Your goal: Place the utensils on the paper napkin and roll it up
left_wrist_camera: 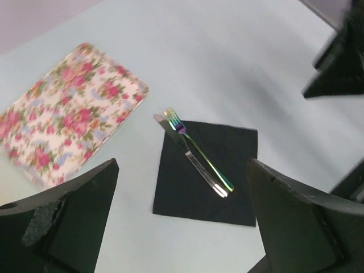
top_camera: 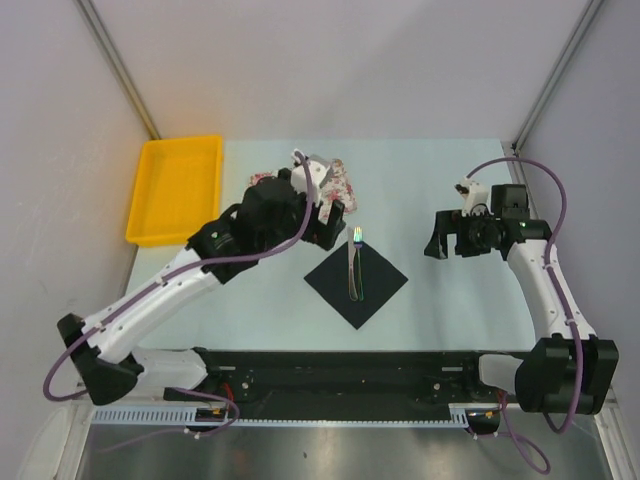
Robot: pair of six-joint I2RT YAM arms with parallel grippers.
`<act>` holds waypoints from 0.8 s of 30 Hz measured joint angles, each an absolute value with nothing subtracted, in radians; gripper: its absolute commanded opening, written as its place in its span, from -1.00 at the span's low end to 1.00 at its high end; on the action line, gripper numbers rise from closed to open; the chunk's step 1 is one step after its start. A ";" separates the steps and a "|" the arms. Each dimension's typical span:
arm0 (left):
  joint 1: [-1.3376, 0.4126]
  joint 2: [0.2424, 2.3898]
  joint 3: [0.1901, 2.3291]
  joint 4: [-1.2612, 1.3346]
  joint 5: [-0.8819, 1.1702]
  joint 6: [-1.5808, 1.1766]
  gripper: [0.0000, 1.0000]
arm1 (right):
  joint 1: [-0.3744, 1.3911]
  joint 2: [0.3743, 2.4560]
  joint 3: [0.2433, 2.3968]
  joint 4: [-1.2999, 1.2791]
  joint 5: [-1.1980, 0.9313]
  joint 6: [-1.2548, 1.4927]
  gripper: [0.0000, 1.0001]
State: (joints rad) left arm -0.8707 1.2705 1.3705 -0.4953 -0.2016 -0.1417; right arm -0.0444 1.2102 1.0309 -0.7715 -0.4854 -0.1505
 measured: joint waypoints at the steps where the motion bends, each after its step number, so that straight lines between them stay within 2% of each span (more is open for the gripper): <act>1: -0.868 1.232 1.328 -0.484 -0.143 -0.084 0.99 | -0.030 1.210 1.031 -0.772 -0.488 -0.150 0.99; 6: -0.879 1.150 1.120 -0.484 0.115 0.147 0.98 | 0.070 1.210 1.031 -0.766 -0.502 -0.130 0.99; 10: -0.934 1.151 0.940 -0.465 0.216 0.287 0.77 | 0.126 1.211 1.022 -0.741 -0.539 -0.099 0.99; 15: -0.995 1.226 0.801 -0.374 0.229 0.389 0.50 | 0.145 1.235 0.991 -0.714 -0.591 -0.059 0.99; 19: -1.039 1.333 0.785 -0.270 0.215 0.464 0.46 | 0.145 1.276 0.991 -0.706 -0.623 -0.045 0.99; 24: -1.089 1.370 0.699 -0.131 0.222 0.592 0.34 | 0.144 1.328 0.990 -0.707 -0.649 -0.041 0.99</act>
State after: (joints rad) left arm -1.0885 1.3705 0.6991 -0.1307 0.2218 0.5922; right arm 0.1440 1.3277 0.9901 -0.7067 -0.6487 -0.0406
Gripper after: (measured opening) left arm 0.698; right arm 0.994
